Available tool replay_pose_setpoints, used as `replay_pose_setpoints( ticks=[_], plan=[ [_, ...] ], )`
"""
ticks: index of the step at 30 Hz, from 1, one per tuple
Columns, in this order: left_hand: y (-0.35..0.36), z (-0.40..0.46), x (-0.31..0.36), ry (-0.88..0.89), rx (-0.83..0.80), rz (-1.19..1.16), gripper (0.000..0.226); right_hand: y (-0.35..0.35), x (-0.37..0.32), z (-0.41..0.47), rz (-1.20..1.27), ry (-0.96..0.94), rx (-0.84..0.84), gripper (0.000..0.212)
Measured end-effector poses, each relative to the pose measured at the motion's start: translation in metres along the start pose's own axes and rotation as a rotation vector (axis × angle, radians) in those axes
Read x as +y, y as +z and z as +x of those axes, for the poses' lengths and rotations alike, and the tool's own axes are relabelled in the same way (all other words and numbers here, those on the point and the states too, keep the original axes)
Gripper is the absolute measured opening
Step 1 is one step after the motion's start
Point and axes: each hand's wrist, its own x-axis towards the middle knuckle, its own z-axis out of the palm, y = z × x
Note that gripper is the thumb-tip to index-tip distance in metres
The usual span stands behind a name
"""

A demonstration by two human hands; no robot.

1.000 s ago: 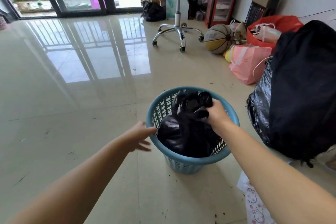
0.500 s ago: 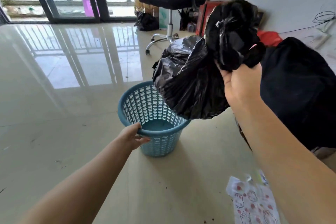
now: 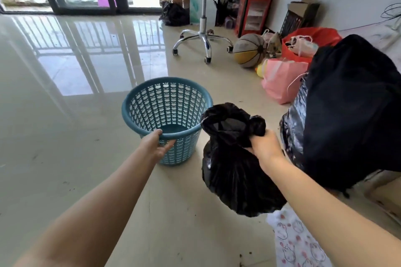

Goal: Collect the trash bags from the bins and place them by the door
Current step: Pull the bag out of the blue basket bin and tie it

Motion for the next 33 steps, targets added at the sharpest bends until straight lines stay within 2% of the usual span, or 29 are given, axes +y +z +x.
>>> replay_pose_setpoints(
  ticks=[4, 8, 10, 12, 14, 15, 16, 18, 20, 22, 26, 30, 33],
  plan=[
    [-0.01, -0.014, 0.0, -0.078, -0.157, 0.104, 0.043, 0.011, 0.048, -0.011, -0.073, 0.184, -0.128, 0.019],
    [-0.009, -0.051, -0.002, -0.192, -0.456, 0.581, 0.047, 0.018, 0.068, -0.019, -0.101, 0.266, -0.199, 0.021],
    [-0.005, -0.071, 0.0, -0.073, -0.625, 0.91, 0.046, 0.018, 0.065, -0.016, -0.066, 0.255, -0.235, 0.022],
    [-0.001, -0.087, 0.0, 0.107, -0.758, 1.247, 0.07, 0.017, 0.058, -0.014, -0.012, 0.236, -0.259, 0.019],
    [0.001, -0.092, -0.01, 0.424, -0.755, 1.631, 0.091, 0.015, 0.048, -0.017, 0.015, 0.207, -0.284, 0.015],
    [0.002, -0.091, -0.017, 0.596, -0.728, 1.775, 0.089, 0.013, 0.043, -0.019, -0.01, 0.182, -0.301, 0.014],
    [0.004, -0.089, -0.023, 0.712, -0.694, 1.822, 0.078, 0.011, 0.038, -0.021, -0.062, 0.149, -0.322, 0.013],
    [0.008, -0.084, -0.025, 0.772, -0.595, 1.682, 0.042, 0.003, 0.027, -0.025, -0.234, 0.049, -0.362, 0.011],
    [0.012, -0.081, -0.019, 0.797, -0.462, 1.516, 0.023, -0.005, 0.016, -0.027, -0.375, -0.1, -0.338, 0.009],
    [0.015, -0.081, -0.006, 0.867, -0.386, 1.407, 0.019, -0.012, 0.005, -0.025, -0.441, -0.236, -0.222, 0.014],
    [0.021, -0.088, 0.019, 0.918, -0.358, 1.09, 0.02, -0.02, -0.025, -0.021, -0.399, -0.381, -0.045, 0.02],
    [0.028, -0.104, 0.035, 0.902, -0.388, 0.741, 0.025, -0.026, -0.057, -0.024, -0.611, -0.695, 0.082, 0.021],
    [0.03, -0.117, 0.035, 0.965, -0.484, 0.747, 0.023, -0.028, -0.072, -0.029, -0.751, -0.881, 0.097, 0.024]
  ],
)
